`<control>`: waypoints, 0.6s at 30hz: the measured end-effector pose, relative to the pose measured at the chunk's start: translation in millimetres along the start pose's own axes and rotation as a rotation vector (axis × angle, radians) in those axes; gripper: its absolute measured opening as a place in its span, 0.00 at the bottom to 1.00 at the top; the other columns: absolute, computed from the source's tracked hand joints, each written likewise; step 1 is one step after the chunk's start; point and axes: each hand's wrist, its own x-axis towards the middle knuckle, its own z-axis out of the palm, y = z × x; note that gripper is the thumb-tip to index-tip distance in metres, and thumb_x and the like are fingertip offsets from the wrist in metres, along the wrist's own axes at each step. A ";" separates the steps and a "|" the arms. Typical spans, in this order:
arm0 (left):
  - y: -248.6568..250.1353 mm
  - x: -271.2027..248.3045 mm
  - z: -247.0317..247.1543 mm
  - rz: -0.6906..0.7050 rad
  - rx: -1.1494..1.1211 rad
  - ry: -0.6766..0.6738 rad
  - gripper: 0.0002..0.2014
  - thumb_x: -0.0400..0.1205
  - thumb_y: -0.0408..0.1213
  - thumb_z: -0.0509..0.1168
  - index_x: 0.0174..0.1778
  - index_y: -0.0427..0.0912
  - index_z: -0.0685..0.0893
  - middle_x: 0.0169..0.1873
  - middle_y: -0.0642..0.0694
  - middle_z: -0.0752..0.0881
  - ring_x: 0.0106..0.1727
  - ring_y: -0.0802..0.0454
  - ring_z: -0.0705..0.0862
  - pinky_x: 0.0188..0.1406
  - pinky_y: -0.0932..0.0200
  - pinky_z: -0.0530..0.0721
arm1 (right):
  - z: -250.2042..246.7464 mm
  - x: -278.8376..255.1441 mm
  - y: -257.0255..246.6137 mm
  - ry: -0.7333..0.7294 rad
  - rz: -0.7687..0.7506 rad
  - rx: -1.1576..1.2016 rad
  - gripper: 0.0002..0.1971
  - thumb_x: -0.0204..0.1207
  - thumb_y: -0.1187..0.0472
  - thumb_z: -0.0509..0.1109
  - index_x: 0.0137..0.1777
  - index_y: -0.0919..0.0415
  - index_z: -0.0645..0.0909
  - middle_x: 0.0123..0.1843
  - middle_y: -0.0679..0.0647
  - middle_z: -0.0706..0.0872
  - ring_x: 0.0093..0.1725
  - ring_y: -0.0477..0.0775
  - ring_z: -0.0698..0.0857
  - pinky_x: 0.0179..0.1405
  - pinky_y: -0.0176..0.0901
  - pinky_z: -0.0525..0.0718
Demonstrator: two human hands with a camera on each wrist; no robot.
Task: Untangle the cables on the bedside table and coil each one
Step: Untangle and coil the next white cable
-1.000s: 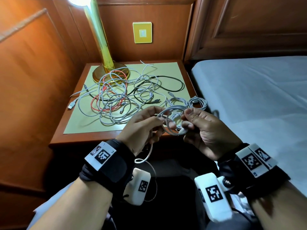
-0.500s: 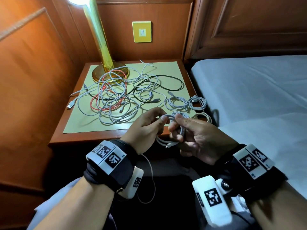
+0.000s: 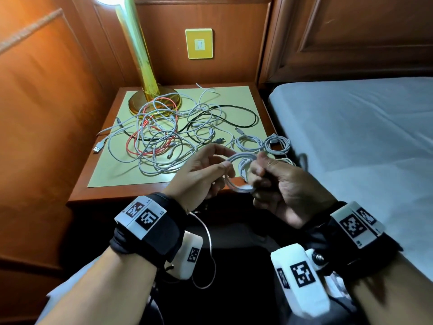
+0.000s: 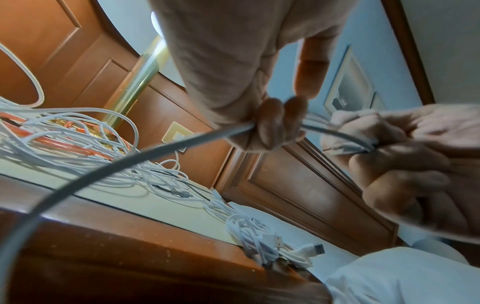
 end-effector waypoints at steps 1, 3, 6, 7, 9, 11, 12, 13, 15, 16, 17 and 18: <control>-0.6 0.5 -4.9 0.011 0.010 0.008 0.11 0.78 0.36 0.64 0.56 0.43 0.83 0.39 0.45 0.82 0.26 0.53 0.73 0.20 0.66 0.67 | -4.4 0.1 -4.4 0.020 -0.027 0.054 0.22 0.87 0.44 0.55 0.32 0.54 0.68 0.27 0.47 0.63 0.18 0.44 0.61 0.23 0.38 0.64; -2.9 1.9 -16.6 0.061 0.104 0.084 0.12 0.78 0.34 0.65 0.56 0.43 0.85 0.41 0.46 0.81 0.28 0.51 0.75 0.23 0.63 0.72 | -14.4 -0.2 -15.2 0.063 -0.112 0.160 0.21 0.87 0.45 0.55 0.32 0.52 0.69 0.27 0.46 0.62 0.19 0.44 0.60 0.24 0.38 0.64; -9.4 6.5 -33.9 0.245 0.557 0.366 0.08 0.78 0.42 0.66 0.49 0.49 0.88 0.39 0.50 0.84 0.33 0.50 0.79 0.31 0.54 0.77 | -28.6 -1.4 -26.3 0.177 -0.242 0.276 0.20 0.89 0.45 0.54 0.35 0.51 0.72 0.28 0.45 0.64 0.21 0.44 0.58 0.28 0.40 0.64; -10.6 8.3 -37.8 0.297 0.674 0.455 0.08 0.79 0.45 0.66 0.47 0.47 0.87 0.40 0.49 0.85 0.36 0.49 0.80 0.34 0.53 0.79 | -31.6 -1.4 -27.1 0.230 -0.271 0.293 0.19 0.89 0.45 0.54 0.37 0.50 0.73 0.28 0.44 0.65 0.21 0.44 0.59 0.29 0.40 0.64; -12.5 10.3 -39.2 0.363 0.764 0.526 0.11 0.81 0.47 0.65 0.47 0.43 0.86 0.41 0.47 0.84 0.41 0.49 0.80 0.39 0.56 0.79 | -32.6 -0.3 -24.5 0.307 -0.320 0.287 0.19 0.89 0.45 0.54 0.40 0.51 0.75 0.28 0.44 0.70 0.22 0.44 0.61 0.30 0.40 0.64; -14.4 9.6 -28.8 0.439 0.829 0.468 0.09 0.82 0.42 0.66 0.48 0.40 0.87 0.44 0.46 0.83 0.43 0.52 0.79 0.41 0.69 0.75 | -29.5 2.0 -18.9 0.346 -0.405 0.174 0.18 0.90 0.48 0.54 0.43 0.53 0.80 0.30 0.44 0.78 0.23 0.45 0.65 0.31 0.42 0.65; -17.2 8.1 -19.2 0.481 0.855 0.414 0.07 0.82 0.37 0.67 0.49 0.39 0.88 0.44 0.46 0.83 0.42 0.54 0.79 0.42 0.74 0.74 | -27.1 2.6 -15.8 0.378 -0.480 0.030 0.18 0.90 0.49 0.55 0.45 0.54 0.82 0.33 0.46 0.84 0.25 0.46 0.68 0.31 0.43 0.67; -21.1 5.8 -8.0 0.512 0.856 0.351 0.05 0.82 0.33 0.67 0.48 0.38 0.89 0.44 0.46 0.82 0.41 0.58 0.79 0.43 0.77 0.72 | -24.4 2.5 -12.5 0.419 -0.565 -0.175 0.17 0.90 0.51 0.56 0.47 0.54 0.84 0.37 0.47 0.89 0.26 0.47 0.71 0.31 0.44 0.70; -27.4 0.1 13.0 0.538 0.828 0.229 0.07 0.82 0.33 0.67 0.46 0.40 0.91 0.42 0.47 0.82 0.39 0.60 0.79 0.42 0.73 0.74 | -20.5 2.4 -5.6 0.473 -0.690 -0.610 0.16 0.90 0.52 0.57 0.50 0.54 0.86 0.43 0.48 0.92 0.29 0.43 0.79 0.32 0.38 0.76; -28.8 -2.1 19.1 0.555 0.812 0.172 0.07 0.82 0.34 0.67 0.46 0.41 0.91 0.42 0.48 0.82 0.40 0.58 0.80 0.42 0.69 0.76 | -19.5 2.9 -1.4 0.467 -0.719 -0.754 0.16 0.90 0.52 0.58 0.51 0.55 0.86 0.44 0.47 0.93 0.33 0.39 0.83 0.36 0.33 0.77; -27.8 -3.5 22.0 0.581 0.797 0.124 0.07 0.83 0.35 0.68 0.47 0.41 0.92 0.42 0.48 0.83 0.41 0.57 0.82 0.43 0.67 0.78 | -19.2 3.4 2.1 0.453 -0.730 -0.848 0.15 0.89 0.53 0.59 0.51 0.56 0.86 0.44 0.46 0.93 0.37 0.36 0.86 0.39 0.27 0.78; -24.9 -4.2 21.5 0.608 0.787 0.095 0.06 0.83 0.35 0.69 0.48 0.41 0.92 0.43 0.48 0.83 0.42 0.57 0.82 0.45 0.68 0.79 | -19.5 3.3 4.7 0.443 -0.726 -0.913 0.15 0.88 0.53 0.60 0.50 0.57 0.87 0.43 0.45 0.92 0.39 0.33 0.87 0.40 0.23 0.77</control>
